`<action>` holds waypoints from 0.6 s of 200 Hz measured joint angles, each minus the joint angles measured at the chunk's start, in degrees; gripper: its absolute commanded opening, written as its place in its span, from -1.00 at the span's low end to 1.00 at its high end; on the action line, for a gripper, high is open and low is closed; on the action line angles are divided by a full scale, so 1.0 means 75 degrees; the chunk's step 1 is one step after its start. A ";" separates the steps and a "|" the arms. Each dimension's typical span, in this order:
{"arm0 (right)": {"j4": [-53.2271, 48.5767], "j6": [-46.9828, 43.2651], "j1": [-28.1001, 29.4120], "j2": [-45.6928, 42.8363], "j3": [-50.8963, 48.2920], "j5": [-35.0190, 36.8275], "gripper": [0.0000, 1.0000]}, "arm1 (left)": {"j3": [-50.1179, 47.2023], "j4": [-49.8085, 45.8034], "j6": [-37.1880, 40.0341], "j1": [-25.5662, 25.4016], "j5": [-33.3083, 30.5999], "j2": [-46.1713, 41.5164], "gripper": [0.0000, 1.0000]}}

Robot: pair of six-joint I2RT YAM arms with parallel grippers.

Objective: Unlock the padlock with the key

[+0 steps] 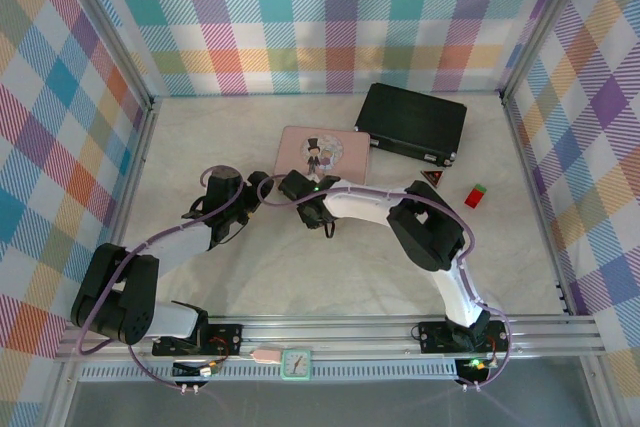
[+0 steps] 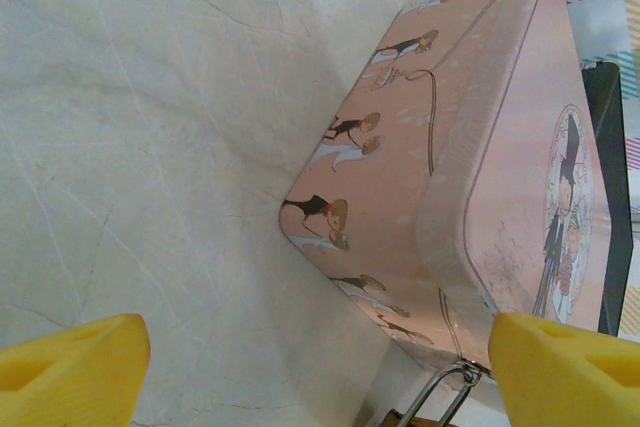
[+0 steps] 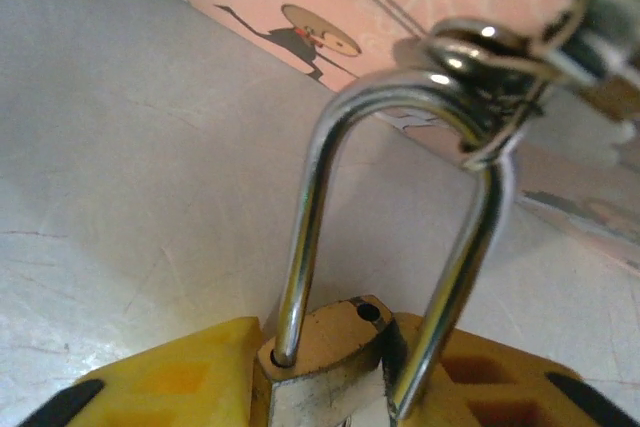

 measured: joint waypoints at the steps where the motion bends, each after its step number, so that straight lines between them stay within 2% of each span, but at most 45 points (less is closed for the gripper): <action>1: 0.0012 0.0006 0.0000 -0.0006 -0.0006 0.0003 -0.48 | 0.0000 0.0000 0.0000 0.0000 0.0000 -0.0003 0.75; 35: 0.0519 -0.0058 0.0006 -0.0414 -0.0592 -0.0090 -0.60 | -0.0047 0.0006 0.0000 0.0000 0.0012 -0.0023 0.73; 70: 0.1040 -0.0466 -0.0052 -0.0944 -0.1323 -0.0641 -0.83 | -0.0254 0.0382 -0.0064 0.0000 0.0364 -0.0023 0.56; 92: 0.1241 -0.0953 -0.0251 -0.1058 -0.1454 -0.1320 -0.91 | -0.0539 0.0883 -0.0143 -0.0076 0.0714 -0.0009 0.44; 120: 0.1501 -0.1405 -0.0705 -0.1221 -0.1580 -0.2693 -0.91 | -0.0632 0.1623 -0.0277 -0.0452 0.0965 0.0318 0.31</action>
